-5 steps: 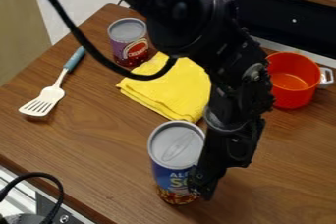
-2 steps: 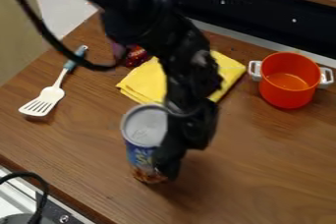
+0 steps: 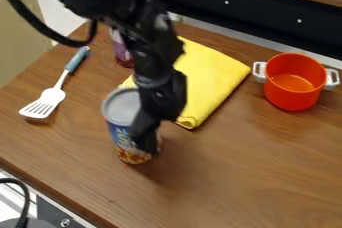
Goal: Move the can to the bottom of the yellow cloth
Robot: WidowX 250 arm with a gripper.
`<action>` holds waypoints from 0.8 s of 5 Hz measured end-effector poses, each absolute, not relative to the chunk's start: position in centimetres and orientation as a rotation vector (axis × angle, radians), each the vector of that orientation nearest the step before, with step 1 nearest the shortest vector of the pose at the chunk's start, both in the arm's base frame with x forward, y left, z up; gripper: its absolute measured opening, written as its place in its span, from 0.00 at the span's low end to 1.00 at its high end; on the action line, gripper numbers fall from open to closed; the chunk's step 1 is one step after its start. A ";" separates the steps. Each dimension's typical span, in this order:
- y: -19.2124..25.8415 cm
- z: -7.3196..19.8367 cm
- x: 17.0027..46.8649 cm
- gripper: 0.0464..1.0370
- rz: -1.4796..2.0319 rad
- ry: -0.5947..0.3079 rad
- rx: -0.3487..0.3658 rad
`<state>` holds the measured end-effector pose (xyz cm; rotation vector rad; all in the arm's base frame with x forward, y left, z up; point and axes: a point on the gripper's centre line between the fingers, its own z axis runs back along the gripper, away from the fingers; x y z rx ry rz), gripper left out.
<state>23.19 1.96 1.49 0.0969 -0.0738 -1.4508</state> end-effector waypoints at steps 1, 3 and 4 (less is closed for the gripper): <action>4.1 1.2 24.0 0.96 -1.412 -0.067 0.122; 5.5 1.1 23.3 0.96 -1.396 -0.061 0.090; 4.3 1.5 23.5 0.96 -1.363 -0.076 0.075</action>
